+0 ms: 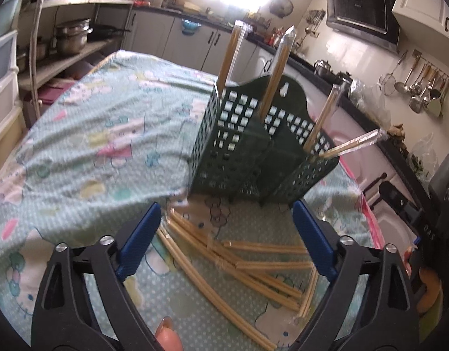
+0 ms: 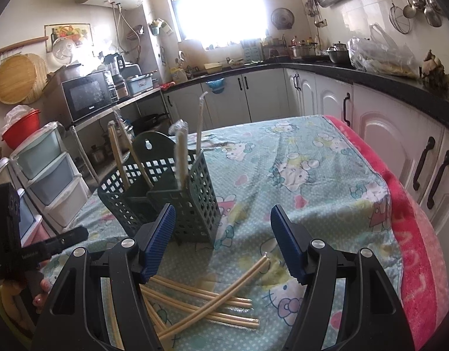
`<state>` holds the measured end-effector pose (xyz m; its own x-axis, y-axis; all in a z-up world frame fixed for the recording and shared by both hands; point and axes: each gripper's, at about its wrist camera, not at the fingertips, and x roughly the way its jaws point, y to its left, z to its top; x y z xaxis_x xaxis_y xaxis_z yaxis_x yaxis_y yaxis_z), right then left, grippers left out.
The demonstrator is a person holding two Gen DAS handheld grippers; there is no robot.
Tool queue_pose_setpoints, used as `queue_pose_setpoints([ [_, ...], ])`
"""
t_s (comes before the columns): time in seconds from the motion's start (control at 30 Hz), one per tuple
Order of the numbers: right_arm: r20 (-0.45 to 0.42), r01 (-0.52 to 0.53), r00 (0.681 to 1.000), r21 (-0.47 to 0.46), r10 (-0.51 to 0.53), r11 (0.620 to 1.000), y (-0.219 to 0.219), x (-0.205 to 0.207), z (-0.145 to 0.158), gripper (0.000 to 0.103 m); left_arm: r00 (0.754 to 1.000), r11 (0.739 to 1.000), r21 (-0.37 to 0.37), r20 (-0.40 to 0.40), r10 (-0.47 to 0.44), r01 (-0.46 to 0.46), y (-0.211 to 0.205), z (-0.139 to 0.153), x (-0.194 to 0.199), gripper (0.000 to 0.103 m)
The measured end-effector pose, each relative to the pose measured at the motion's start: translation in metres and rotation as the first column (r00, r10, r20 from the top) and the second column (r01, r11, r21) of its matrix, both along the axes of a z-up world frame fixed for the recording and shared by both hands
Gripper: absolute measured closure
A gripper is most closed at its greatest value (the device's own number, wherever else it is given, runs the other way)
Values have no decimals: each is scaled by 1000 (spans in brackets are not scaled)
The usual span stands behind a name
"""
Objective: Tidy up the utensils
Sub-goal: 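Withdraw the open left tool and lower it to the chopstick pile, then close the left tool on one wooden chopstick from the pile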
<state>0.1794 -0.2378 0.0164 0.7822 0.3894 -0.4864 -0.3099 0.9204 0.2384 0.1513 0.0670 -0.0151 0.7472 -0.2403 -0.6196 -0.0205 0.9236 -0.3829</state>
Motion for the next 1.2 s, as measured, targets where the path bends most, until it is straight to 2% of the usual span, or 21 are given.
queue_pose_setpoints([
  [0.2,-19,9,1000,-3,-9,1000,-2,1,-8,38,997,999,-39,-64,-34,31,0,-17,0,40],
  [0.4,-35,14,999,-8,-14,1000,-3,2,-16,38,990,995,-68,-123,-75,67,-3,-33,-3,51],
  [0.63,-52,19,998,-13,-20,1000,-3,3,-24,38,978,991,-96,-178,-109,93,-6,-49,-5,56],
  [0.7,-56,23,998,-16,-24,1000,-3,4,-25,38,975,990,-104,-188,-118,100,-8,-52,-4,61],
  [0.83,-65,27,997,-19,-29,999,-4,6,-29,38,975,990,-96,-189,-118,101,-11,-52,-2,63],
  [0.9,-68,30,997,-18,-31,999,-5,7,-31,38,973,991,-92,-199,-115,98,-13,-54,0,70],
  [1.03,-76,38,996,-21,-40,999,-7,10,-35,38,970,992,-74,-213,-118,105,-19,-59,4,73],
  [1.2,-93,45,994,-37,-49,998,-7,18,-42,38,971,995,-37,-216,-103,97,-24,-61,7,81],
])
